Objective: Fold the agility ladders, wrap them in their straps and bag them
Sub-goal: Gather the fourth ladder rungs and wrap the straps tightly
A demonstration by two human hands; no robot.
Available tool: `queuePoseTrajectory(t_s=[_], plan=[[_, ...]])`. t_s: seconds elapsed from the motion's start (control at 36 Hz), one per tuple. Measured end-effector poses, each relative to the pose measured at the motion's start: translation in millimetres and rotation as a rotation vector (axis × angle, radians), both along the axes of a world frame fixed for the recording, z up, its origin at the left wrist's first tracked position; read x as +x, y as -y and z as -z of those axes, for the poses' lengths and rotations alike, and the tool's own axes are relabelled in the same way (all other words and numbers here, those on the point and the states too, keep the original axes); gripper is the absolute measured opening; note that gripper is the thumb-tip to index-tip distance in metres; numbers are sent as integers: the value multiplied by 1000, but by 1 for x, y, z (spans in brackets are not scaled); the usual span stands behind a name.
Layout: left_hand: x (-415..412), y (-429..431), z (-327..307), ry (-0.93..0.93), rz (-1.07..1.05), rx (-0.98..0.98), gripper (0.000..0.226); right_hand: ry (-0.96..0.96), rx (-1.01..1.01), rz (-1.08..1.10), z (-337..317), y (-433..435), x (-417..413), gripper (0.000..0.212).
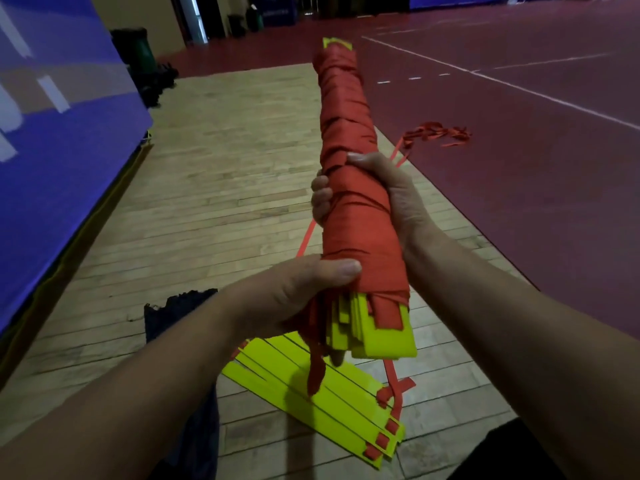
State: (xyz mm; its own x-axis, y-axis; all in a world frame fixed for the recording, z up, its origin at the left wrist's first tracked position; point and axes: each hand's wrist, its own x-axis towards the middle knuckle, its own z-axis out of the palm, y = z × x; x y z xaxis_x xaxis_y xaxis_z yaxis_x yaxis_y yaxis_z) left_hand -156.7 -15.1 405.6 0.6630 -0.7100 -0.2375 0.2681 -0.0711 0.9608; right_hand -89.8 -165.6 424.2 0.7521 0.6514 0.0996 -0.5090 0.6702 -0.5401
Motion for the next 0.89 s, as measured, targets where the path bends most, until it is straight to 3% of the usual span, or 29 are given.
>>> queuePoseTrajectory(t_s=[0.14, 0.28, 0.39, 0.5, 0.61, 0.78, 0.89], plan=[[-1, -17, -12, -27, 188, 260, 86, 10, -199, 85, -4, 7, -2, 18], [8, -15, -6, 234, 10, 482, 41, 217, -601, 419, -2, 13, -8, 4], [2, 6, 0, 434, -50, 665, 48, 357, -888, 836, 8, 3, -2, 19], [3, 17, 14, 599, -232, 826, 56, 357, -947, 1035, 17, -6, 4, 34], [7, 14, 13, 575, -232, 721, 42, 265, -820, 949, 12, -6, -2, 52], [0, -3, -7, 206, -49, -11, 42, -44, -162, 524, 4, 12, -2, 69], [-9, 5, 4, 29, 107, -100, 55, -160, 56, 196, 9, 2, -14, 53]])
